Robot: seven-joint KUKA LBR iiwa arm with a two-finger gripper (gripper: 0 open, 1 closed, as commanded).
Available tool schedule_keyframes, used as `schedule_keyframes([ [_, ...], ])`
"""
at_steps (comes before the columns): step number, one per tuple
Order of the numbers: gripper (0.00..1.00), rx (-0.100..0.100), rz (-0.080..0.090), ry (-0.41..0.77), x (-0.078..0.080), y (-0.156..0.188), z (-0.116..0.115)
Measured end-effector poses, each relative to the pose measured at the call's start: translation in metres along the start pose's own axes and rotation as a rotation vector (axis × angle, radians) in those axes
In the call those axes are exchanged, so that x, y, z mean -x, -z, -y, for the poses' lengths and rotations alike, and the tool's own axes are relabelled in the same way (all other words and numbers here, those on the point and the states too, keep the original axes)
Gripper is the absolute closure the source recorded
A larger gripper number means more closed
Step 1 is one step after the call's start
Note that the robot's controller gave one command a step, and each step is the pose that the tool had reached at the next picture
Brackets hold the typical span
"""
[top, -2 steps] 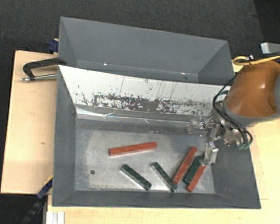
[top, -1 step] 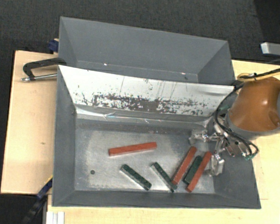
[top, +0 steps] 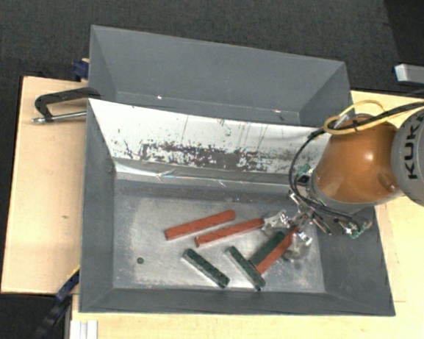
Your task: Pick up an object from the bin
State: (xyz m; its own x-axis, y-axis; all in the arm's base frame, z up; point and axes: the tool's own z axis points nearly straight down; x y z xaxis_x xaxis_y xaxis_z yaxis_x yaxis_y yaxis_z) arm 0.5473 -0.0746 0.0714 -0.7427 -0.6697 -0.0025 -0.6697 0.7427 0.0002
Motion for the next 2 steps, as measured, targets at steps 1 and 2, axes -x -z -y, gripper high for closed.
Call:
schedule_keyframes([
  [1, 1.0, 0.0, 0.0, 0.0, 0.0, 0.0, 0.0],
  [2, 1.0, -0.006, 0.004, -0.012, -0.01, 0.151, 0.011],
])
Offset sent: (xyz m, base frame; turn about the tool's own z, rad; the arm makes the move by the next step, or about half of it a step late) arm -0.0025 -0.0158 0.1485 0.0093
